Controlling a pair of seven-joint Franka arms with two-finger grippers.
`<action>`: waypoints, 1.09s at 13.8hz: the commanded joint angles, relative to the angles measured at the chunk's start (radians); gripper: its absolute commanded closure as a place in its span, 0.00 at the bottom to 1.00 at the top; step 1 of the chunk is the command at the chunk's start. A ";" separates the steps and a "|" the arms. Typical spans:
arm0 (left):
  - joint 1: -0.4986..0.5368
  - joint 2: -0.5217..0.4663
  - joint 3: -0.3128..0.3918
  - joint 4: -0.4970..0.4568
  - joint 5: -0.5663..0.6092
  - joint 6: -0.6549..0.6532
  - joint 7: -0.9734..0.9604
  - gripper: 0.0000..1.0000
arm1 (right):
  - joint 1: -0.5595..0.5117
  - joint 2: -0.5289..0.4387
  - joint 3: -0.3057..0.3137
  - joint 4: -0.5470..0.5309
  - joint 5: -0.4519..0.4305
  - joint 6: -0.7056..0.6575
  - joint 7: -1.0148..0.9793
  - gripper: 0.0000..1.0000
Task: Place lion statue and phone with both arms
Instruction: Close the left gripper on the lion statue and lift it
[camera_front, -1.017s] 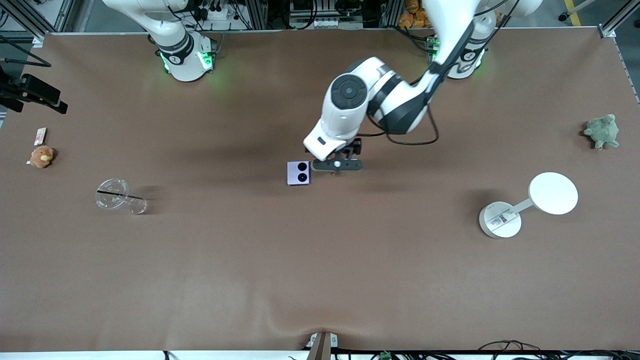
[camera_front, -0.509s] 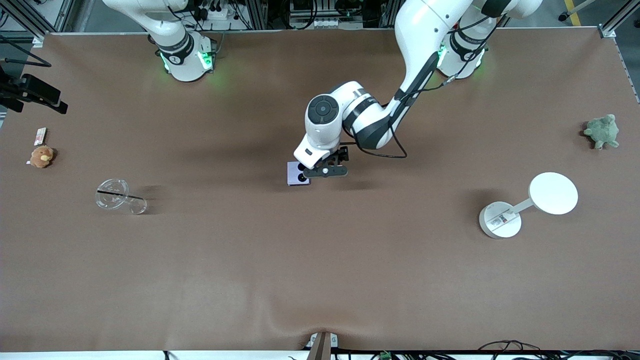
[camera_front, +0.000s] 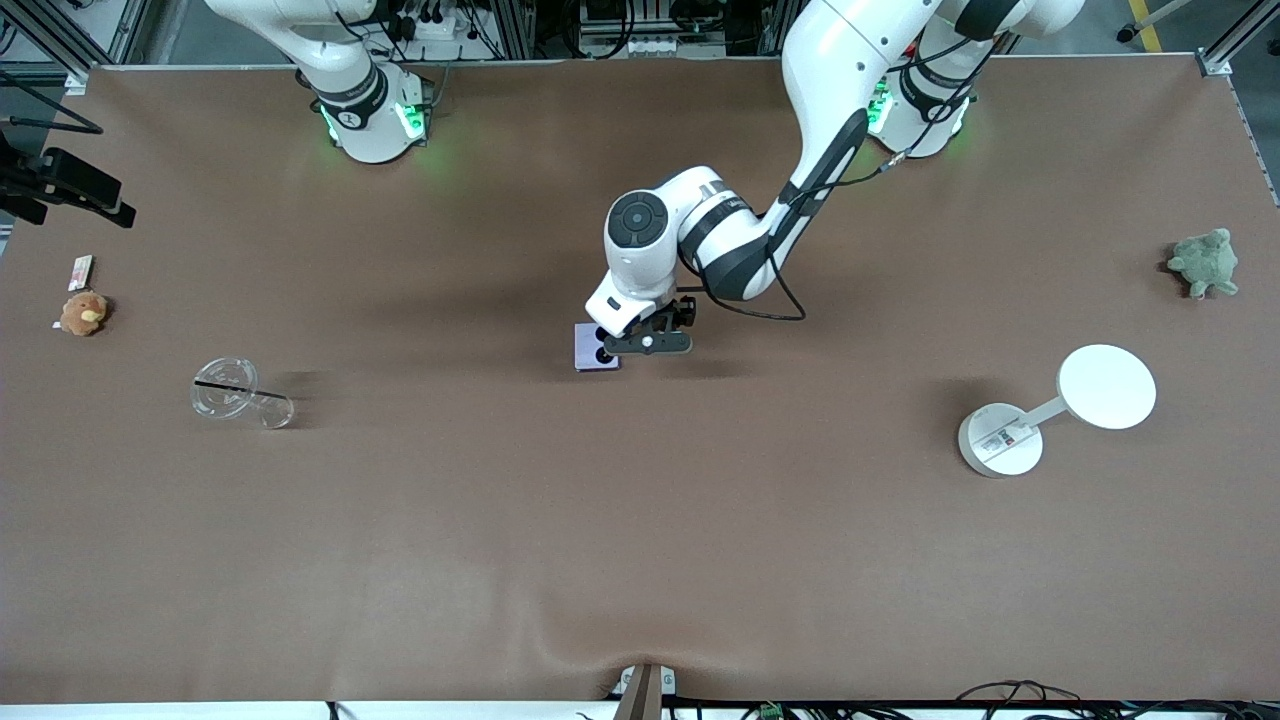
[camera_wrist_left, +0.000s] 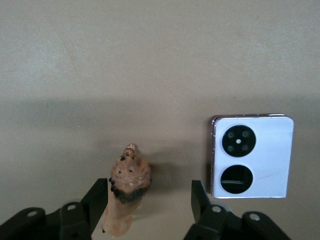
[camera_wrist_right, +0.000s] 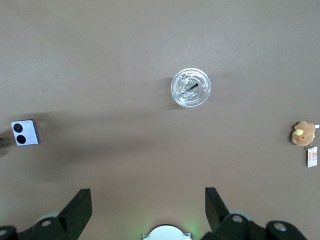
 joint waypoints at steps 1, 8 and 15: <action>-0.010 0.003 0.010 0.005 0.026 -0.014 -0.019 0.36 | -0.016 0.015 0.010 0.012 0.017 -0.004 0.001 0.00; 0.002 -0.007 0.011 0.004 0.026 -0.133 -0.019 1.00 | 0.003 0.077 0.017 0.014 0.047 0.066 0.011 0.00; 0.134 -0.142 0.008 0.009 0.028 -0.208 0.052 1.00 | 0.107 0.170 0.017 0.014 0.148 0.236 0.013 0.00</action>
